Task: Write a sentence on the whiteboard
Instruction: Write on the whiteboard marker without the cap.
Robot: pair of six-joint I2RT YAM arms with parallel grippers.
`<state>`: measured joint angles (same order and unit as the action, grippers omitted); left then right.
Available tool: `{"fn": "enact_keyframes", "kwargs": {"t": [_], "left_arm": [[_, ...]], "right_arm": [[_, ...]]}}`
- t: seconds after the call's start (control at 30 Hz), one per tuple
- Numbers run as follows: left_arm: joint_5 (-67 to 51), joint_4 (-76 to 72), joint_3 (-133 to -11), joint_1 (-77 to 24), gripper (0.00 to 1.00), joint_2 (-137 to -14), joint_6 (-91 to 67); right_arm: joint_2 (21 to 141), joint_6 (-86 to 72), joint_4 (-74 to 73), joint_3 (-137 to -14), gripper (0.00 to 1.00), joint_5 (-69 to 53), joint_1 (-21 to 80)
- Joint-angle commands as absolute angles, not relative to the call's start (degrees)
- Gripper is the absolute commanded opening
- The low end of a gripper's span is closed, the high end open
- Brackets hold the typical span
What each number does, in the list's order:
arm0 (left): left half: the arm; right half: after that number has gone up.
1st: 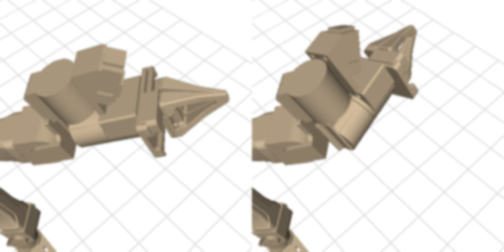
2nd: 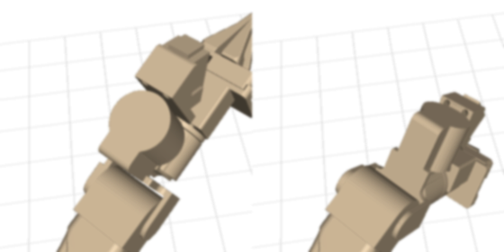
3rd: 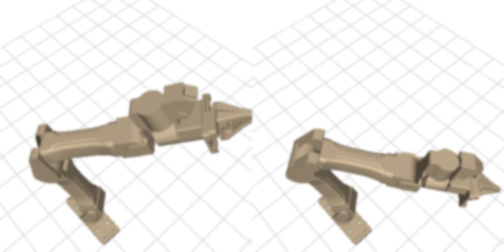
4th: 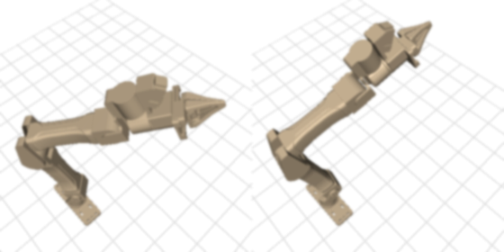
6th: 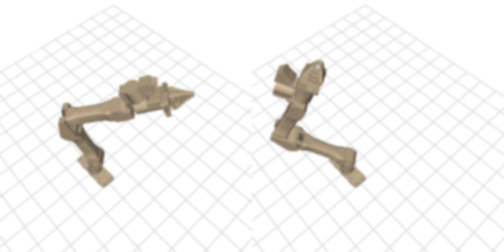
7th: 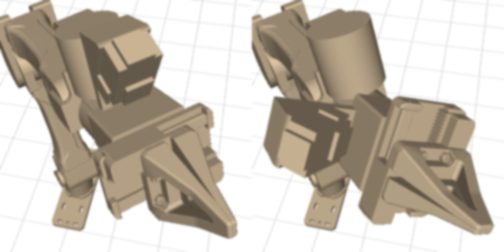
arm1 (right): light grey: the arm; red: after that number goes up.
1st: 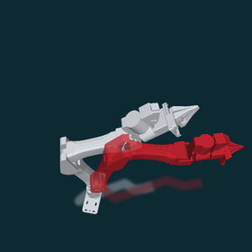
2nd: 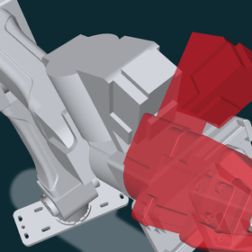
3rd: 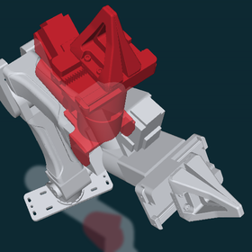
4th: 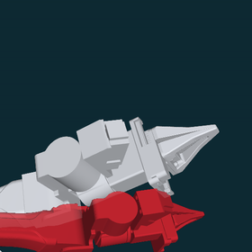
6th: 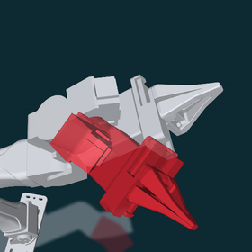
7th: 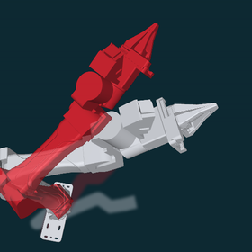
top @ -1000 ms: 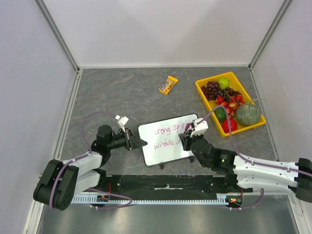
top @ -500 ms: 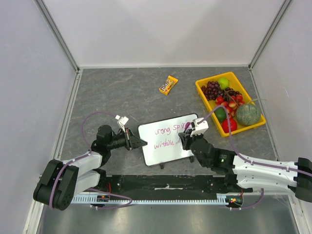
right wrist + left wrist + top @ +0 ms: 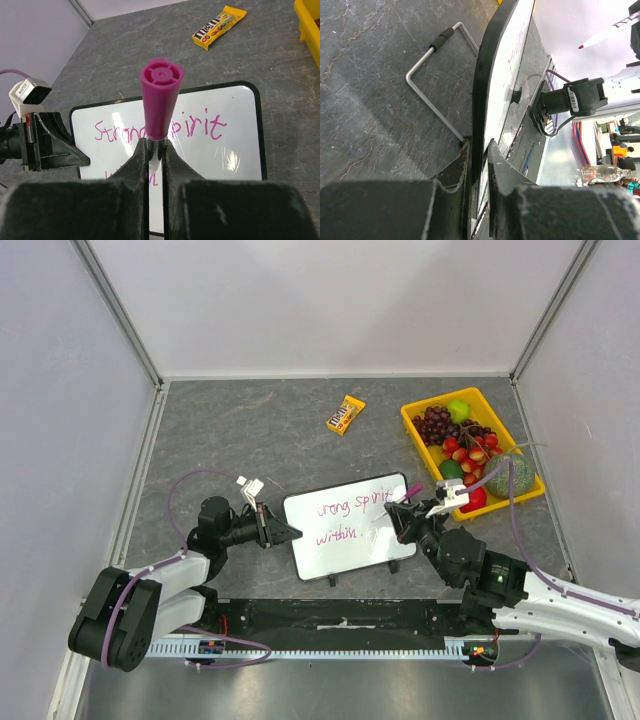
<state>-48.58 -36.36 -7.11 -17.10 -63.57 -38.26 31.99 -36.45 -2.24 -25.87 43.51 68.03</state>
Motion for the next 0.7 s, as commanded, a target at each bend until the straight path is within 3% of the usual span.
{"fn": "enact_keyframes", "kwargs": {"t": [0.0, 0.17, 0.33, 0.43, 0.53, 0.57, 0.67], "left_arm": [[-45.26, -34.01, -6.24, -16.79, 0.02, -64.07, -36.04], [-45.35, -34.19, -6.33, -16.87, 0.04, -64.16, -36.04], [-44.74, -33.84, -6.07, -16.79, 0.19, -62.76, -36.04], [-44.21, -33.58, -6.06, -16.87, 0.36, -61.88, -35.95], [-43.51, -32.96, -6.06, -16.79, 0.71, -60.65, -35.86], [-43.07, -32.7, -5.98, -16.79, 0.88, -59.86, -35.77], [-41.75, -31.38, -5.63, -16.7, 0.92, -56.17, -35.6]], "right_arm": [[30.41, -36.56, -6.5, -28.83, 0.0, 45.79, 67.94], [30.41, -36.91, -7.82, -28.92, 0.0, 45.18, 67.94], [30.06, -37.79, -9.31, -28.57, 0.0, 44.38, 67.94], [28.92, -38.41, -10.28, -28.13, 0.0, 44.47, 67.94], [27.78, -38.85, -10.81, -27.77, 0.0, 43.95, 67.94], [27.6, -38.93, -10.98, -27.86, 0.0, 43.68, 67.94], [27.25, -39.11, -12.04, -28.12, 0.0, 43.24, 67.94]]}}
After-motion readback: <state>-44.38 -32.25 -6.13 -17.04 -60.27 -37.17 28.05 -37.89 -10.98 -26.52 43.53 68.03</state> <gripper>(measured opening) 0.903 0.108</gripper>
